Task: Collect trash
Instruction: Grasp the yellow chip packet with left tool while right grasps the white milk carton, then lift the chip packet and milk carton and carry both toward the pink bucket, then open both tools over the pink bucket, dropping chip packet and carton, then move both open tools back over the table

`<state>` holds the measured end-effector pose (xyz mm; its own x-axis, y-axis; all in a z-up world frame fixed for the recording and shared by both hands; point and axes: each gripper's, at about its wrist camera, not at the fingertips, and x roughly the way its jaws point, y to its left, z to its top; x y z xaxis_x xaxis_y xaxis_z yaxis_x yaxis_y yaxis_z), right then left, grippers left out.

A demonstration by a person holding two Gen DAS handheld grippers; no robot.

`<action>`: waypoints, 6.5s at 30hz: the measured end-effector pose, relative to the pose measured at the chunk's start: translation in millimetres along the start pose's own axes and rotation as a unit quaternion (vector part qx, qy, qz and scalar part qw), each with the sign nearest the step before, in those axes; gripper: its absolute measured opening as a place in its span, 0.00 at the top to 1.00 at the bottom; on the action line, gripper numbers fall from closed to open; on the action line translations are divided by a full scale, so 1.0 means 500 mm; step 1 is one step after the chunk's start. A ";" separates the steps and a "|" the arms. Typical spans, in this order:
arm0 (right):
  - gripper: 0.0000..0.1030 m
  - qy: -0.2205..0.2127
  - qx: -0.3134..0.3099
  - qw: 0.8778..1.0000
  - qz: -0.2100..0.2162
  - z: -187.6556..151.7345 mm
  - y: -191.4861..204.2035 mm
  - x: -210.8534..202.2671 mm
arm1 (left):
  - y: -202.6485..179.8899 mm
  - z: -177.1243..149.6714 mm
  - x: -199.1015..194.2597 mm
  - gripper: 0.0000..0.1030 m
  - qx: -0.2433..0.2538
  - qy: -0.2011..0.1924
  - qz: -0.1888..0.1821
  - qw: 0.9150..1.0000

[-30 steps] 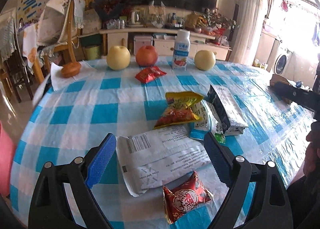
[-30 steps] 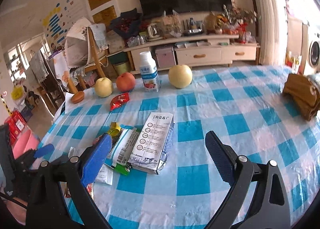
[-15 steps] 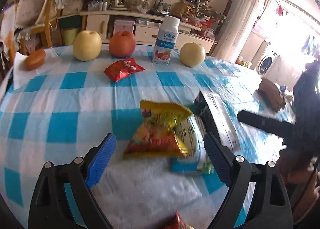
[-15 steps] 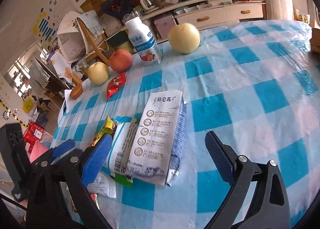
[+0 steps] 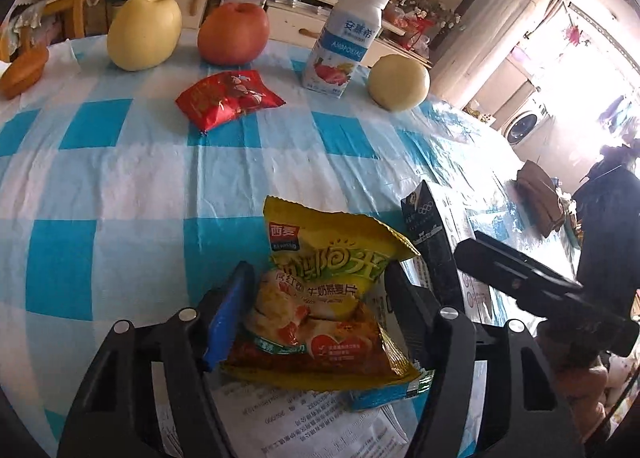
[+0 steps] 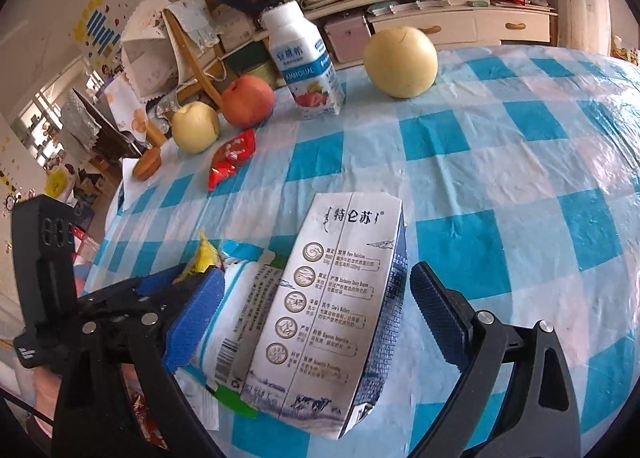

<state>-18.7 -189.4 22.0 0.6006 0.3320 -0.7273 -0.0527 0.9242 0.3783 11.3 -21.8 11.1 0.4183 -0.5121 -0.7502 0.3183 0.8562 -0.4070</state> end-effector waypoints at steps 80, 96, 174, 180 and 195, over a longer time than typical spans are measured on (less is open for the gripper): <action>0.35 -0.070 -0.048 0.996 0.039 -0.077 0.194 -0.112 | 0.101 -0.063 -0.243 0.64 -0.095 -0.141 -0.011 0.985; 0.35 -0.078 -0.089 0.992 0.048 -0.097 0.299 -0.126 | 0.141 -0.068 -0.327 0.64 -0.110 -0.189 0.011 0.976; 0.31 0.077 -0.157 0.932 0.316 -0.119 0.978 0.168 | 0.696 -0.280 -0.732 0.62 -0.471 -0.345 0.228 0.779; 0.16 0.086 -0.149 0.939 0.299 -0.139 0.962 0.174 | 0.695 -0.287 -0.748 0.39 -0.475 -0.356 0.272 0.757; 0.08 0.015 -0.157 0.971 0.177 -0.148 0.782 0.100 | 0.570 -0.203 -0.709 0.25 -0.332 -0.388 0.305 0.804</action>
<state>-68.2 202.7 91.3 0.4769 0.6408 -0.6016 -0.4955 0.7613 0.4182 -132.4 410.6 108.1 0.8115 0.3486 -0.4690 -0.5633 0.6803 -0.4689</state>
